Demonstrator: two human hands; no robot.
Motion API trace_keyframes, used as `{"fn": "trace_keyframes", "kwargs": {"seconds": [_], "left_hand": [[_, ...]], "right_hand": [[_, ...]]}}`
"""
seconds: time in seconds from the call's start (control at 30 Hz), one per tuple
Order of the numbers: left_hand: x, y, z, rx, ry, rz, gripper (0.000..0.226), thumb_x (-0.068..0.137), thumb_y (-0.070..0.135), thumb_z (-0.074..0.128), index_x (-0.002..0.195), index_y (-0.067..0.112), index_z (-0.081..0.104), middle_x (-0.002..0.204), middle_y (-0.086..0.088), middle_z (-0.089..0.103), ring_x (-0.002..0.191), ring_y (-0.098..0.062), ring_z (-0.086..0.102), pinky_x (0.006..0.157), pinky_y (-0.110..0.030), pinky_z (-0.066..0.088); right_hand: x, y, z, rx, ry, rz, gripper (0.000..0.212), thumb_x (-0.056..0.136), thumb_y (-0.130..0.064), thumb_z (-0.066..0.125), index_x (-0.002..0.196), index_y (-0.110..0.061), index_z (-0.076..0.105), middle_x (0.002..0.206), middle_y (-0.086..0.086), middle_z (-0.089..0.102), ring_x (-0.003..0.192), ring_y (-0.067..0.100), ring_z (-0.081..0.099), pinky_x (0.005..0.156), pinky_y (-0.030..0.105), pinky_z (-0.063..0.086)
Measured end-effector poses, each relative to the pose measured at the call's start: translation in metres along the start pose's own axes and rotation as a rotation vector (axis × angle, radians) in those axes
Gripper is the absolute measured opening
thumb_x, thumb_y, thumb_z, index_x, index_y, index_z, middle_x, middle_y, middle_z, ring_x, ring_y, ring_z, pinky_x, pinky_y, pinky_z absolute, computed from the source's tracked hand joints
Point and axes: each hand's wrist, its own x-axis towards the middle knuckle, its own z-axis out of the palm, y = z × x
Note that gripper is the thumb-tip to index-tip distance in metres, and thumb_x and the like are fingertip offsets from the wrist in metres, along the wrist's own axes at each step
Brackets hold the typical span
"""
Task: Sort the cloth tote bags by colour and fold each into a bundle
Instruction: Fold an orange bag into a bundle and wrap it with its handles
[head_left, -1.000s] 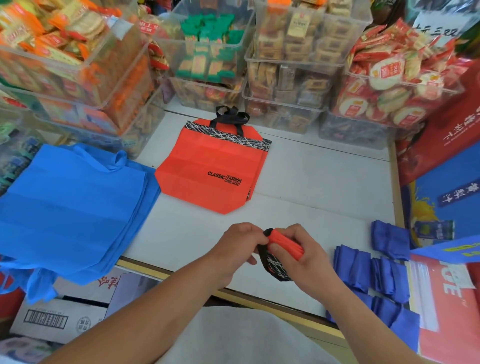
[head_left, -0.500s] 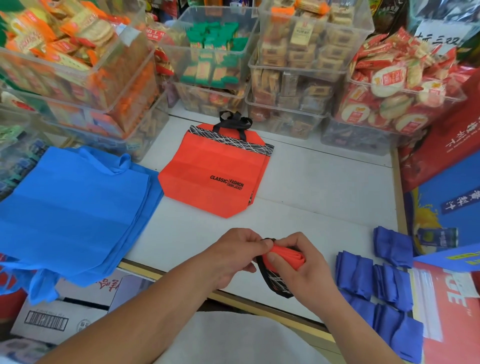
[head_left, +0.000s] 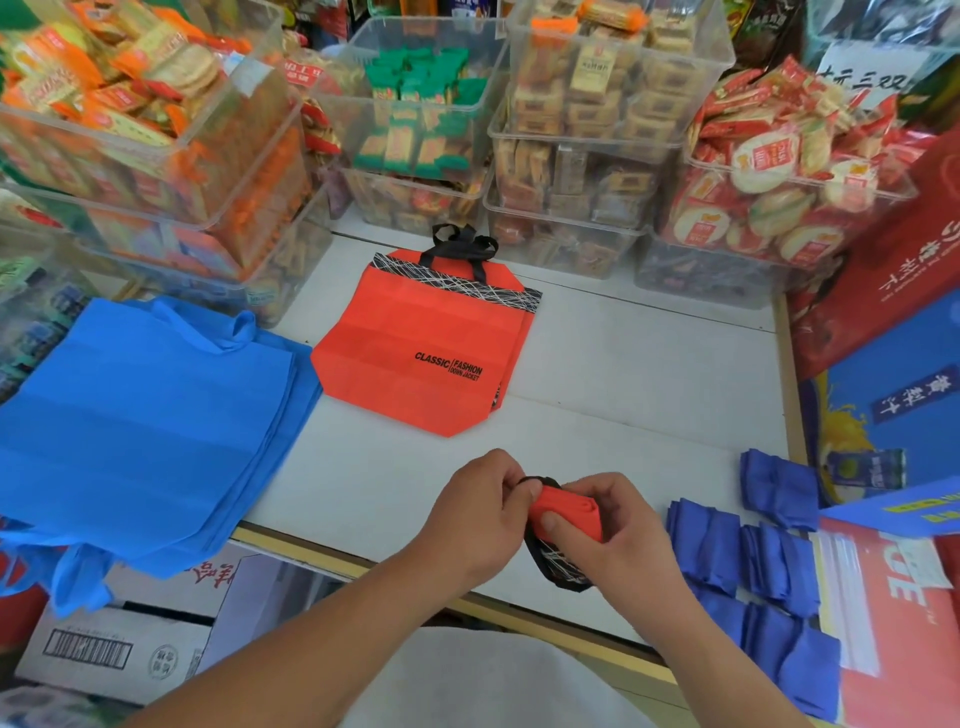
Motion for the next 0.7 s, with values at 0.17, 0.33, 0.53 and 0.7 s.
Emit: {"fn": "trace_keyframes", "kwargs": {"seconds": [0.17,0.33,0.53,0.7], "left_hand": [[-0.001,0.002,0.000,0.125,0.026,0.025,0.021,0.102,0.036,0.051,0.090,0.020,0.053,0.082,0.005,0.059,0.077,-0.013,0.056,0.071,-0.037,0.050],[-0.005,0.011,0.005,0.175,-0.030,0.049,0.023,0.104,0.037,0.046,0.088,0.021,0.049,0.083,0.005,0.056,0.077,-0.014,0.054,0.066,-0.032,0.043],[0.002,-0.004,0.000,0.062,-0.060,0.114,0.019,0.098,0.042,0.059,0.115,0.034,0.059,0.109,0.018,0.051,0.094,-0.003,0.055,0.081,-0.019,0.047],[-0.002,-0.008,0.008,-0.386,-0.102,-0.020,0.028,0.091,0.021,0.074,0.117,0.028,0.068,0.102,0.009,0.074,0.097,-0.008,0.070,0.090,-0.028,0.058]], "right_hand": [[-0.002,-0.002,0.005,0.032,0.086,0.010,0.019,0.079,-0.012,0.085,0.083,-0.026,0.072,0.084,-0.002,0.075,0.083,0.019,0.073,0.077,0.037,0.060],[0.004,-0.002,0.004,-0.116,0.021,-0.055,0.016,0.083,-0.017,0.080,0.079,-0.017,0.065,0.075,0.004,0.067,0.075,0.028,0.066,0.070,0.048,0.056],[0.012,0.007,-0.010,0.062,0.037,0.060,0.013,0.089,-0.014,0.076,0.100,-0.020,0.071,0.092,0.004,0.076,0.092,0.026,0.073,0.084,0.049,0.060],[0.010,0.005,-0.017,0.177,-0.064,0.080,0.015,0.095,-0.012,0.067,0.109,-0.009,0.072,0.101,0.014,0.076,0.101,0.033,0.071,0.095,0.050,0.056]]}}
